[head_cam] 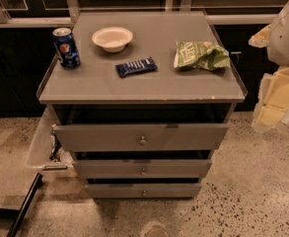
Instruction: Open bottom drawer
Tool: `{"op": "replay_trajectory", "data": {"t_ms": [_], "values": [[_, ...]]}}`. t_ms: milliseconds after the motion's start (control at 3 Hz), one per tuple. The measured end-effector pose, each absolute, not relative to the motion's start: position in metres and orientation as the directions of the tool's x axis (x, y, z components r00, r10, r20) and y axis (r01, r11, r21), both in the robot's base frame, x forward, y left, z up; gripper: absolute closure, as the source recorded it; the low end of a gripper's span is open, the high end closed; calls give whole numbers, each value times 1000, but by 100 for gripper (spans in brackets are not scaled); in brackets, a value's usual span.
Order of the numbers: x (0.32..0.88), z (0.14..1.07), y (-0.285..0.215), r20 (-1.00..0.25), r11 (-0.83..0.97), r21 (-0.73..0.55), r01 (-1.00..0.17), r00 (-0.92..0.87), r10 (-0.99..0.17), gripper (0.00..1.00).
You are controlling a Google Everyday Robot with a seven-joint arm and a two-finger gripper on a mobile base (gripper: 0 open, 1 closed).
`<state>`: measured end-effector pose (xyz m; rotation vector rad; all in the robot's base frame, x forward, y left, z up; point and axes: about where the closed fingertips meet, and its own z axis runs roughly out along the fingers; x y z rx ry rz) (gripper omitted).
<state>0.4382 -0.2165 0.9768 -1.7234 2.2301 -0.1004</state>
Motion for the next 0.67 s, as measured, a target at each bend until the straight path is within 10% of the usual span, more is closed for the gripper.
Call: {"op": "replay_trajectory", "data": {"t_ms": [667], "values": [[438, 952, -217, -224, 255, -250, -934, -200, -954, 0]]}}
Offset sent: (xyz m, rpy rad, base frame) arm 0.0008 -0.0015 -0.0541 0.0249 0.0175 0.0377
